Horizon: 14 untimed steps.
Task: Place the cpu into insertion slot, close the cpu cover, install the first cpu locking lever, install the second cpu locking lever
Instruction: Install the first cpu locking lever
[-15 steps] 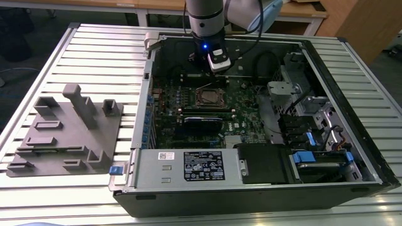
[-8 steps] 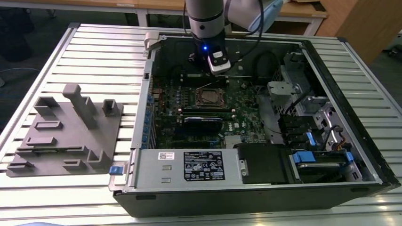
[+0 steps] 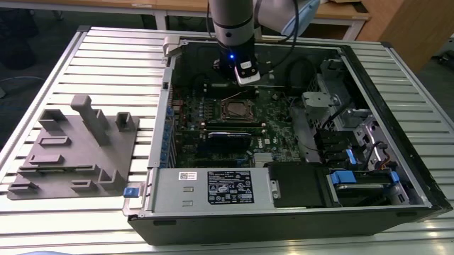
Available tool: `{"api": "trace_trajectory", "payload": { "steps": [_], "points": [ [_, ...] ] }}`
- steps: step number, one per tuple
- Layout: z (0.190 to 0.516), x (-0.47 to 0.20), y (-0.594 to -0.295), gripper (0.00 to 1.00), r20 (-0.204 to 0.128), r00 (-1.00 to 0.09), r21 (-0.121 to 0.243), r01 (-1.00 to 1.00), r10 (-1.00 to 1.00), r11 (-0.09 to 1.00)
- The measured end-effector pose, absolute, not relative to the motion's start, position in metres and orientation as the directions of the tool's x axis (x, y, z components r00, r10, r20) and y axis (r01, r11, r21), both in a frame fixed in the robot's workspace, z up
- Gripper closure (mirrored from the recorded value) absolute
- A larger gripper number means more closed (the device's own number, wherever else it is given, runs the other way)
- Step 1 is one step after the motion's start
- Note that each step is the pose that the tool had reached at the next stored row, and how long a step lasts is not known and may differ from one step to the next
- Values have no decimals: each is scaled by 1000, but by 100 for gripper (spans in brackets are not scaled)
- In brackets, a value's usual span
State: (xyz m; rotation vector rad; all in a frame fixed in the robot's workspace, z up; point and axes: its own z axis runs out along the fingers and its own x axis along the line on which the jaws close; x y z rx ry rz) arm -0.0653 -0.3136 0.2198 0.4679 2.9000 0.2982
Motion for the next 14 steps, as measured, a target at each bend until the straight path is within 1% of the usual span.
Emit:
{"api": "trace_trajectory", "payload": {
  "steps": [8, 11, 14],
  "points": [
    [220, -66, -321, 89, -148, -932, 243, 289, 330, 926],
    [219, -66, -324, 89, -138, -932, 272, 289, 335, 918],
    [219, -67, -326, 89, -136, -932, 277, 289, 335, 916]
  ]
}}
